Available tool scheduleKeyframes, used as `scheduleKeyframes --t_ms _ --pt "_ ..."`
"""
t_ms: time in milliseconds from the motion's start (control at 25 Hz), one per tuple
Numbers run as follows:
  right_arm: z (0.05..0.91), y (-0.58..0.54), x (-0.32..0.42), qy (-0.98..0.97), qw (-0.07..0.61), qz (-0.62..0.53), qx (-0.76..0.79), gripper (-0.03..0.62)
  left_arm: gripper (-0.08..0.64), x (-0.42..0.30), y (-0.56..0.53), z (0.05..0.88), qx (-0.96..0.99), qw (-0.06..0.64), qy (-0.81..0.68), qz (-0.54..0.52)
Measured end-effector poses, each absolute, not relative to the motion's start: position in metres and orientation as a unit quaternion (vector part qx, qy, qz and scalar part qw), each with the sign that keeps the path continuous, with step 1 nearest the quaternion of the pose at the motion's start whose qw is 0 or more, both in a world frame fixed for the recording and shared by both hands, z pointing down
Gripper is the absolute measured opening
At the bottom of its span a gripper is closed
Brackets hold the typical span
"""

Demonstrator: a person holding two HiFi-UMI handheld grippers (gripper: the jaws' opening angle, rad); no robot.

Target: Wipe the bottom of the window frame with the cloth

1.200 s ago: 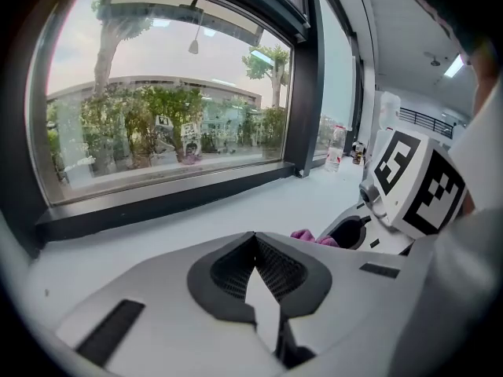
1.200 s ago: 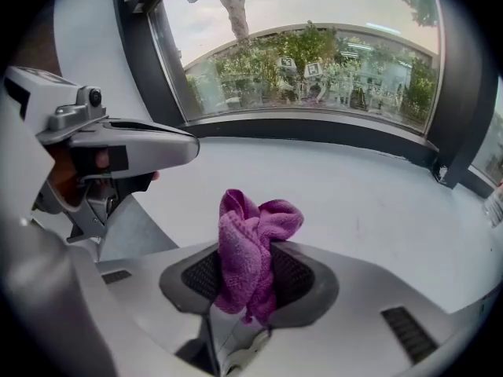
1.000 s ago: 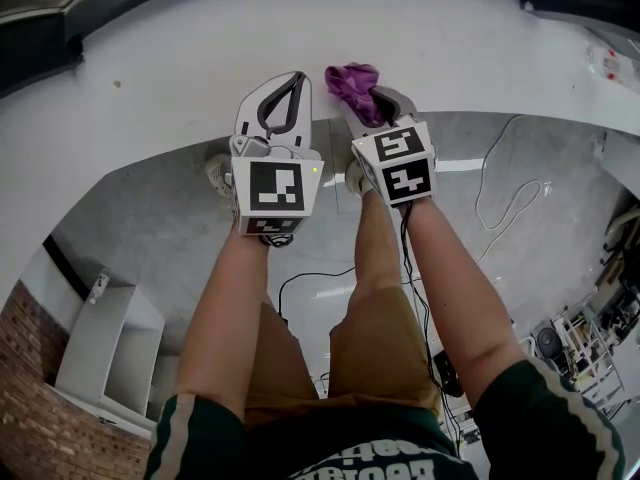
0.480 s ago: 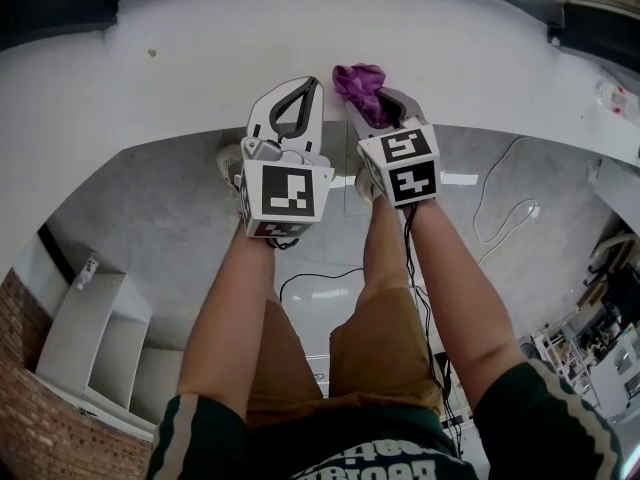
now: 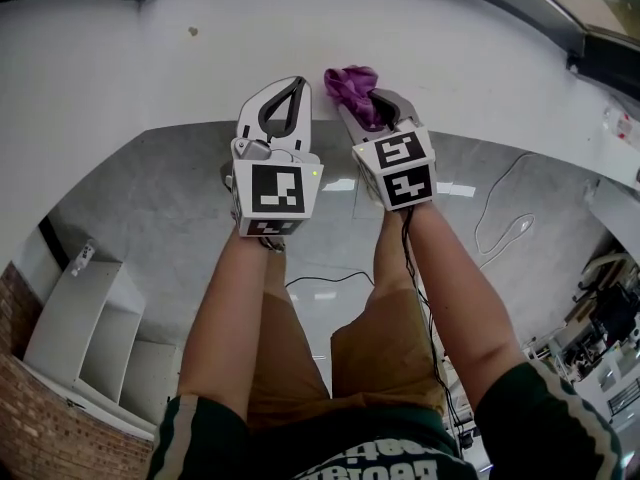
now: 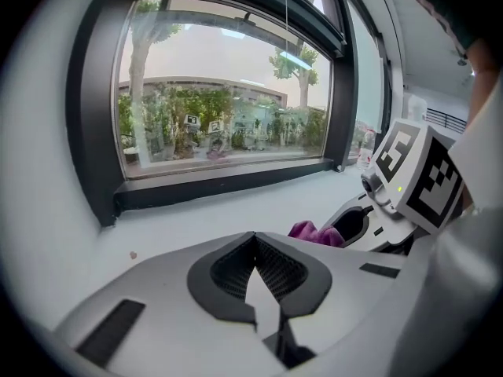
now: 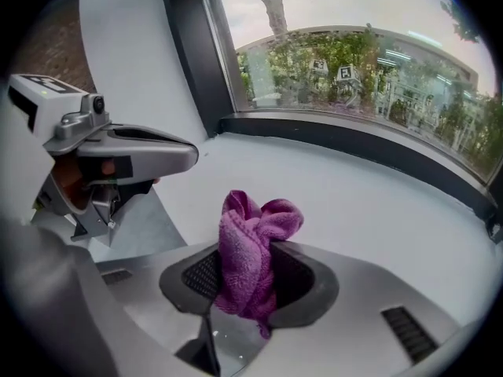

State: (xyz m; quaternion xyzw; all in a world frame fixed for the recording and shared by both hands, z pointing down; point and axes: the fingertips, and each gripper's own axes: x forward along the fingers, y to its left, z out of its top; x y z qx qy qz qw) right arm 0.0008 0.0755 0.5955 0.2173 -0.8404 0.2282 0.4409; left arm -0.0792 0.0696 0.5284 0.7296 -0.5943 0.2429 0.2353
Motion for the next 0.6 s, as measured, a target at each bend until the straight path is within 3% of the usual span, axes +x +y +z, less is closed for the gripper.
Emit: scheduleKeyframes --t_ms 600 --pt "0.594 0.105 -0.088 -0.857 0.444 0.203 0.164 0.16 0.009 -0.171 0.112 0.528 0.689 0.249 -0.633 0.248"
